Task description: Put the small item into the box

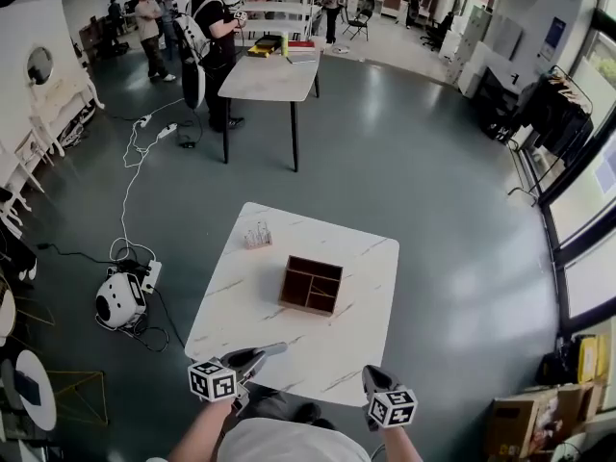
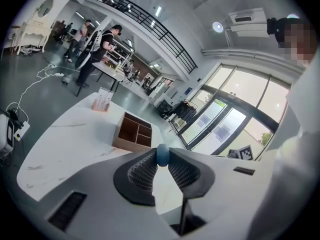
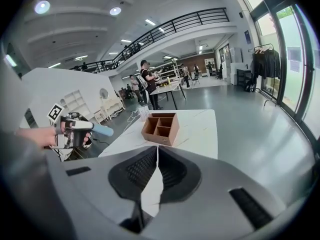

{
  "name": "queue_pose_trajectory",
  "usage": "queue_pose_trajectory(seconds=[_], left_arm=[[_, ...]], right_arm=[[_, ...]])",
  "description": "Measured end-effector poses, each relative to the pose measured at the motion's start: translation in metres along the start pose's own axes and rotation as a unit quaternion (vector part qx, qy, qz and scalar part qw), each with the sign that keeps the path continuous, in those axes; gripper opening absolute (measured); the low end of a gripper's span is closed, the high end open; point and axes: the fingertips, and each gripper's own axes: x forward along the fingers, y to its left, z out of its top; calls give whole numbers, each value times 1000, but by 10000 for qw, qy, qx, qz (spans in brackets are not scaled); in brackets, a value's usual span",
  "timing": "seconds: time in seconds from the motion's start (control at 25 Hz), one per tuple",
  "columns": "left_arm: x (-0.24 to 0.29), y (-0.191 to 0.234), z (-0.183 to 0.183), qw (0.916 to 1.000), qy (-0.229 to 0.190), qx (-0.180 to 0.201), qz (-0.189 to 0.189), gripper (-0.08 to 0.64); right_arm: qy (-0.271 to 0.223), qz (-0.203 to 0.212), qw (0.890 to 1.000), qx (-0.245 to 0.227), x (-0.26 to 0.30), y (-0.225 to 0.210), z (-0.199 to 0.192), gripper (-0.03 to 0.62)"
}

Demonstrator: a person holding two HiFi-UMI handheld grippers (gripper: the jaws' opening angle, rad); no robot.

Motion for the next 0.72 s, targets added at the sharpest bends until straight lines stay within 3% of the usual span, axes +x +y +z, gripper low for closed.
queue_pose_trajectory(seconds=[0.48,0.72], left_arm=[[59,25,30,9909,743,1107,-193,72],[96,30,36,9705,1210,2067,-284,72]], right_arm=[[231,-216,9992,239,23,23,-9,28],[202,-374,9969,655,28,22,-12,28]])
